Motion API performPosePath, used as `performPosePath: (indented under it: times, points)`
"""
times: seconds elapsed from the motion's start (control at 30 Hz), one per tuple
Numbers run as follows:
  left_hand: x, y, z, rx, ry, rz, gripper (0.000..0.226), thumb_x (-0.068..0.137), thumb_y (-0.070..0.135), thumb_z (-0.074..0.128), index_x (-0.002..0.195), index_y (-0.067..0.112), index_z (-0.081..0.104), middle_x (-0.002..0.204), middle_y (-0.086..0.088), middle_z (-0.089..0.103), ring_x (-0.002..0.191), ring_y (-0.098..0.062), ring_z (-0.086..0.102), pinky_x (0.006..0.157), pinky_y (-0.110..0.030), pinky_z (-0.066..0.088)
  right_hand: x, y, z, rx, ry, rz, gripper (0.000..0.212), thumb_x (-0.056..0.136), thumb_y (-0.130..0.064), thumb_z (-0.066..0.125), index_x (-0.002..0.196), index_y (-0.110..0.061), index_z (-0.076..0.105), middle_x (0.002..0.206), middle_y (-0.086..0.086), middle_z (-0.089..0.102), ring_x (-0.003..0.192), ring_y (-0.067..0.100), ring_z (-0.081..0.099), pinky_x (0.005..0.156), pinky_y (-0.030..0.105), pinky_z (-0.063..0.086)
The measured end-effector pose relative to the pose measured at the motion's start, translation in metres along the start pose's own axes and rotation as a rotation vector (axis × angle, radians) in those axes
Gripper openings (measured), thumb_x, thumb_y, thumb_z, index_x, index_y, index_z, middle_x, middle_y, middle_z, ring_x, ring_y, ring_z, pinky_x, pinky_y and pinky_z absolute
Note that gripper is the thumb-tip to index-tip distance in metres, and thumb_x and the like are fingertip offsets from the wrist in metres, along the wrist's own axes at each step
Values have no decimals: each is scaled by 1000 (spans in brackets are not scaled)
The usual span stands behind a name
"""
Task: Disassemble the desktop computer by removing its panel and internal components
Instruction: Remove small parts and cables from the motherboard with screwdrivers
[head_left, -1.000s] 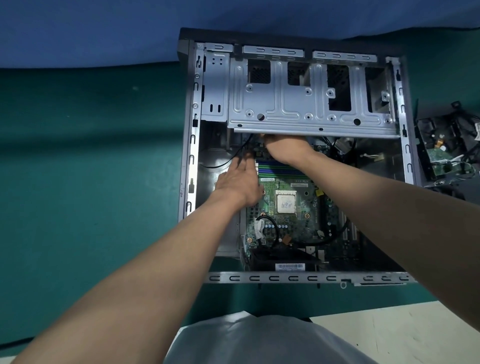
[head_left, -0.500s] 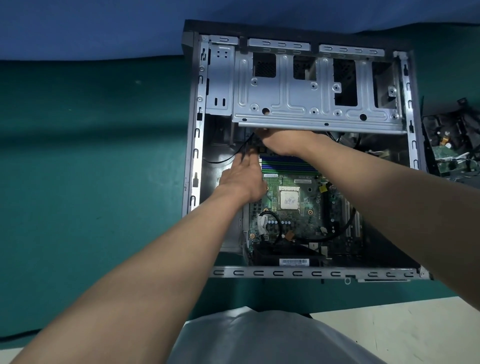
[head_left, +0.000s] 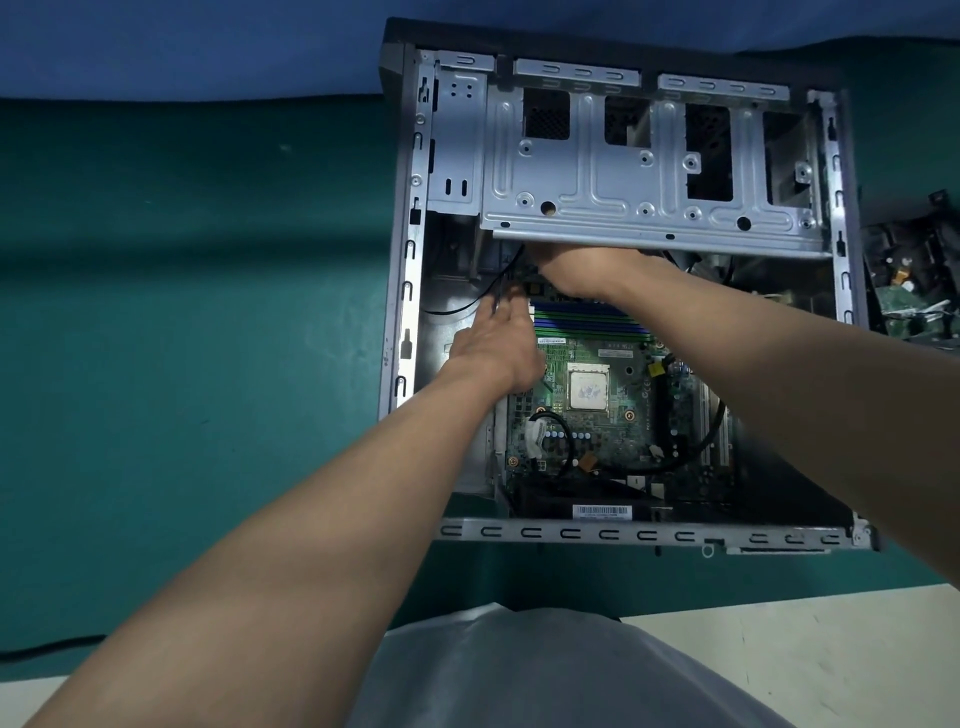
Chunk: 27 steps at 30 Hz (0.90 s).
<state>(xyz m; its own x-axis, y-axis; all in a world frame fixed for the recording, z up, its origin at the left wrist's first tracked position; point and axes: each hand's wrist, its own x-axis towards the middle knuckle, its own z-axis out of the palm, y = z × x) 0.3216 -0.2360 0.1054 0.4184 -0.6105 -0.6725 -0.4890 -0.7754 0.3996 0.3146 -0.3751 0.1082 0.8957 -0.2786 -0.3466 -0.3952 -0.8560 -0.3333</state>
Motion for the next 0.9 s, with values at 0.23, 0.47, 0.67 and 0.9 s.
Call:
performPosePath:
  times: [0.23,0.47,0.67,0.9]
  points:
    - [1,0,1,-5,-12,-7,77,97,28,51,153,12,2,162,1,5,149,-19,-6,118,-48,20,-3,0,-4,-111,-83,-44,15,95,-12,40,82,-15,46,66,-4,43,54,13,40,50,26,27]
    - [2,0,4,-22,-24,-23,80,97,27,52,153,12,-3,163,1,1,148,-19,-9,119,-48,16,-5,-4,-5,-44,-34,-77,7,92,-13,45,92,-19,41,81,-1,42,70,18,41,67,28,30]
    - [1,0,3,-17,-20,-17,80,97,29,51,154,12,-4,163,1,1,149,-19,-8,118,-47,17,-3,-4,-5,35,-61,2,25,100,-21,34,76,-20,43,65,-7,41,62,14,41,65,28,30]
    - [1,0,2,-25,-15,-18,78,97,30,51,153,13,-1,162,1,3,149,-19,-7,118,-47,18,-8,-11,-10,-79,-65,-54,18,99,-13,36,86,-13,49,72,0,46,58,15,41,54,27,30]
